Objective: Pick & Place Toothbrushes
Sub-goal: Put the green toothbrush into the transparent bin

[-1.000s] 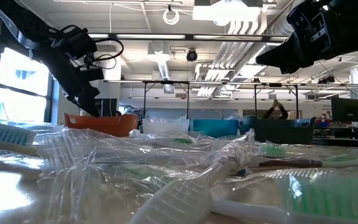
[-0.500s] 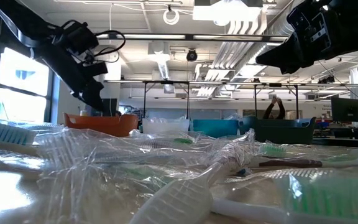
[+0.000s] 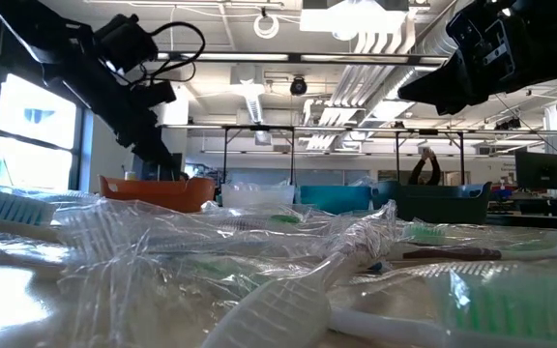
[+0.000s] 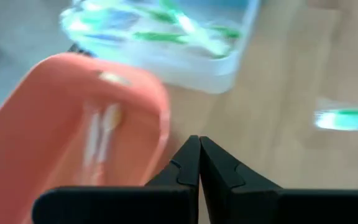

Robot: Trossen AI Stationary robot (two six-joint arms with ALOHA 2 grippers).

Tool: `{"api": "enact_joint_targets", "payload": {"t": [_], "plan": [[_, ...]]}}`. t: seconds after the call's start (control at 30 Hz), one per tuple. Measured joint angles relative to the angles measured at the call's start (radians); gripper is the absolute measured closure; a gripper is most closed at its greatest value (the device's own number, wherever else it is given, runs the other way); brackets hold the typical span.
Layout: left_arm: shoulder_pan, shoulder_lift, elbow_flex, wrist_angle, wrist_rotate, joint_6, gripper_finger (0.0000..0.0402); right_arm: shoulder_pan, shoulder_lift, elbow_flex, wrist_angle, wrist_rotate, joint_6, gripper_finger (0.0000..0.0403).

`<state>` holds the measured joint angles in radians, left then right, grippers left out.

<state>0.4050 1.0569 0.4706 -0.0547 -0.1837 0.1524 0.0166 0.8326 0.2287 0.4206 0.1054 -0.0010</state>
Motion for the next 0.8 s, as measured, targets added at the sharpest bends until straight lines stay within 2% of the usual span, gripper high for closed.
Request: {"api": "enact_joint_targets", "payload": {"t": [0.37,0.53,0.8], "plan": [[-0.228,0.000,0.034,0.003,0.003,-0.085,0.0398,0.000,0.000,0.000,0.000,0.000,0.000,0.0400],[-0.324,0.000,0.075,-0.037,-0.003,-0.047,0.0398,0.000,0.000,0.000,-0.004,0.000,0.000,0.0400],[-0.394,0.001,0.130,-0.050,-0.044,-0.004,0.0398,0.000,0.000,0.000,-0.004,0.000,0.000,0.0401]]}}
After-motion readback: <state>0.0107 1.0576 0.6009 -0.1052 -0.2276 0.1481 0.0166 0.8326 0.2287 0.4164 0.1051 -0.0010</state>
